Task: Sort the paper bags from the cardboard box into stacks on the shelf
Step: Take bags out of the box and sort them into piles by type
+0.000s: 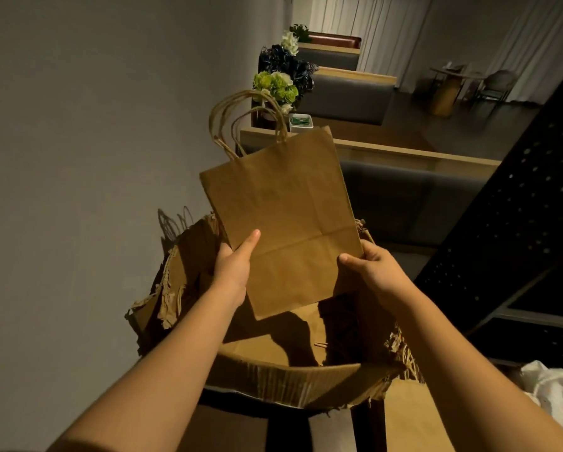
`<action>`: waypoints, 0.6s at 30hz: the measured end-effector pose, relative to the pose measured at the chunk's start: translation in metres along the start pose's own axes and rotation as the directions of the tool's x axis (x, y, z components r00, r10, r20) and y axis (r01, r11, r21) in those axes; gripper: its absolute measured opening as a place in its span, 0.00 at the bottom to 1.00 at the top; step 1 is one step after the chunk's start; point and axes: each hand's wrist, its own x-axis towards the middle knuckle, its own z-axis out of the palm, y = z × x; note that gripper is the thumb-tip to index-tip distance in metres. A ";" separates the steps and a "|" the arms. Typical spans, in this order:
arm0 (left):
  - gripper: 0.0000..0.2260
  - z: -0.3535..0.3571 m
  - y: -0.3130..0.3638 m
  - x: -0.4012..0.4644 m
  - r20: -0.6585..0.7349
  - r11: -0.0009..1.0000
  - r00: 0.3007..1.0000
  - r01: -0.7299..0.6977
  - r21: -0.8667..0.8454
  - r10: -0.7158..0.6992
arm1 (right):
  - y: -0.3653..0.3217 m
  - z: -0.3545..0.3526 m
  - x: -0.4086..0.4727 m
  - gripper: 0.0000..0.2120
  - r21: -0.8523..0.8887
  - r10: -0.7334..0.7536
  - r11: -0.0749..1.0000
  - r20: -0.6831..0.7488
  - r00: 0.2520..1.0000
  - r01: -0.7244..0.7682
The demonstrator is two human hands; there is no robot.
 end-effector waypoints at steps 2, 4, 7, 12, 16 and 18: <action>0.42 -0.003 0.001 0.002 0.063 0.997 0.995 -0.072 0.001 0.072 | 0.009 0.003 -0.001 0.10 0.019 0.027 0.999 0.018 0.999 -0.027; 0.26 -0.006 0.001 0.001 0.111 0.992 0.986 -0.124 0.001 0.123 | 0.013 0.006 -0.001 0.13 -0.027 0.019 0.999 -0.002 1.000 -0.019; 0.26 -0.015 -0.002 0.006 0.164 0.984 0.976 -0.159 0.083 0.144 | 0.015 0.012 0.003 0.20 0.072 -0.061 0.995 -0.073 0.995 0.066; 0.15 -0.031 -0.014 0.011 0.217 0.907 0.964 -0.225 0.355 0.155 | 0.027 0.028 0.010 0.22 0.169 -0.047 0.983 -0.152 0.987 0.073; 0.29 -0.039 -0.031 0.017 0.209 0.784 0.975 -0.184 0.593 0.071 | 0.049 0.038 0.006 0.22 0.220 0.015 0.975 -0.131 0.991 0.015; 0.33 -0.043 -0.035 0.018 0.179 0.784 0.983 -0.131 0.607 0.026 | 0.058 0.041 0.005 0.19 0.195 0.023 0.981 -0.114 0.993 -0.001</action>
